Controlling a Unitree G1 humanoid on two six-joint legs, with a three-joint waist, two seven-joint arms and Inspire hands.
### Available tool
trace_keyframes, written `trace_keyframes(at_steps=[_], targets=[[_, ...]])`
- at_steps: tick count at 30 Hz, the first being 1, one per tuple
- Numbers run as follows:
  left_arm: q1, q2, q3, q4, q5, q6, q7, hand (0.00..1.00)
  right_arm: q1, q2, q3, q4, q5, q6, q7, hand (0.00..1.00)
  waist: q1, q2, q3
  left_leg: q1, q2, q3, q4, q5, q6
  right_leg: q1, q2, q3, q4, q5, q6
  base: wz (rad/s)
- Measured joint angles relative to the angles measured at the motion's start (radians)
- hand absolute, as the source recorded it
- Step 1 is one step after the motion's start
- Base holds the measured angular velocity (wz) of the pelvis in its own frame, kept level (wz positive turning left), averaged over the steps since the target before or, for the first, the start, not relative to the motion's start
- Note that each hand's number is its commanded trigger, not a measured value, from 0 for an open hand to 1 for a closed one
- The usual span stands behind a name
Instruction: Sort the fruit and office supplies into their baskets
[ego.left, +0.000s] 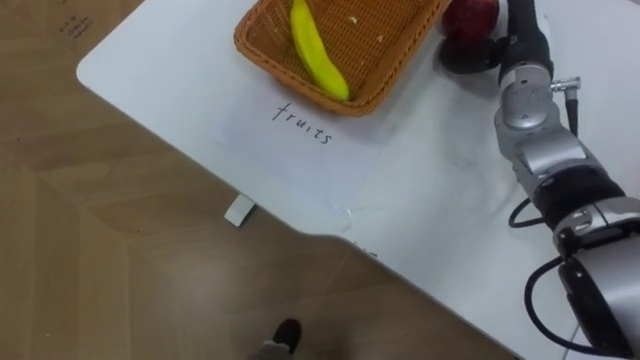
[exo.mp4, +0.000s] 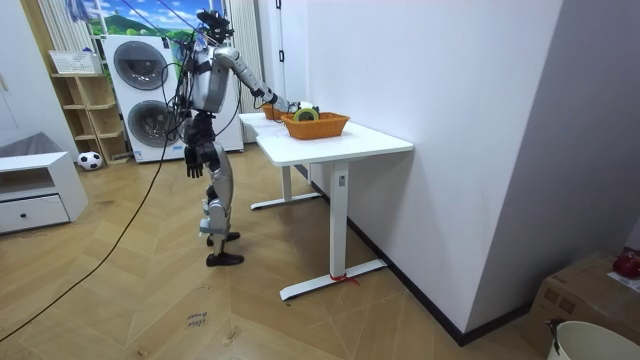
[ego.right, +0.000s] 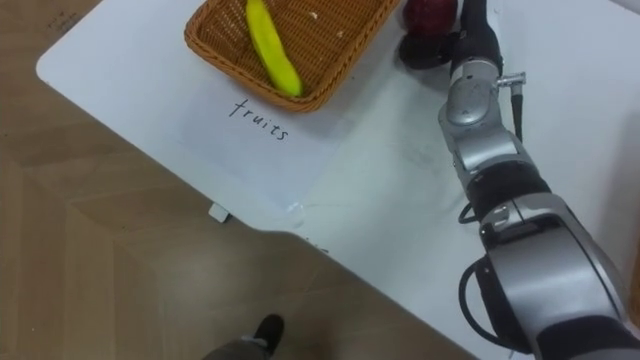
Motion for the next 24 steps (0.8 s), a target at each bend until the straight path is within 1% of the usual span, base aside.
trace_keyframes(at_steps=[14, 15, 16, 19, 22, 24], targets=[[0.002, 0.0, 0.004, -0.003, 0.0, 0.0, 0.003, 0.0, 0.0, -0.001, -0.005, 0.0, 0.028, -0.006, 0.002, 0.0, 0.002, 0.002, 0.0, 0.0, -0.001, 0.001, 0.0, 0.0, 0.0, 0.002, 0.0, -0.01, -0.002, 0.0, 0.0, 0.0], [0.002, -0.001, 0.004, -0.003, 0.0, 0.0, 0.003, 0.0, 0.0, -0.001, -0.009, 0.0, 0.029, -0.006, 0.002, 0.98, 0.002, 0.002, 0.0001, 0.0, -0.001, 0.001, 0.0, 0.0, 0.0, 0.002, 0.0, -0.011, -0.002, 0.0, 0.0, 0.0], [0.002, -0.004, 0.004, -0.003, 0.0, 0.0, 0.003, 0.0, 0.0, -0.001, -0.01, 0.0, 0.032, -0.008, 0.001, 1.0, 0.004, 0.004, 0.0003, 0.0, -0.001, 0.001, 0.0, 0.0, 0.0, 0.002, -0.001, -0.016, -0.002, 0.0, 0.0, 0.0], [0.002, -0.01, 0.004, -0.003, 0.0, -0.001, 0.002, 0.0, 0.0, -0.003, -0.011, 0.0, 0.043, -0.012, -0.003, 1.0, 0.009, 0.008, 0.0012, 0.0, -0.001, 0.001, 0.0, 0.0, 0.0, 0.002, -0.001, -0.016, -0.002, 0.0, 0.0, 0.0], [0.002, -0.011, 0.004, -0.003, 0.0, -0.001, 0.002, 0.0, 0.0, -0.02, -0.036, 0.0, 0.045, -0.015, -0.018, 1.0, 0.013, 0.009, 0.0009, 0.0, -0.001, 0.001, -0.001, 0.0, 0.0, 0.002, -0.001, -0.016, -0.002, 0.0, 0.0, 0.0], [0.002, -0.012, 0.004, -0.002, 0.0, 0.0, 0.002, 0.0, 0.0, -0.041, -0.043, 0.0, 0.046, -0.019, -0.02, 1.0, 0.016, 0.009, 0.0009, 0.001, -0.001, 0.002, -0.002, 0.0, 0.0, 0.002, -0.001, -0.016, -0.002, 0.0, 0.0, 0.0]])
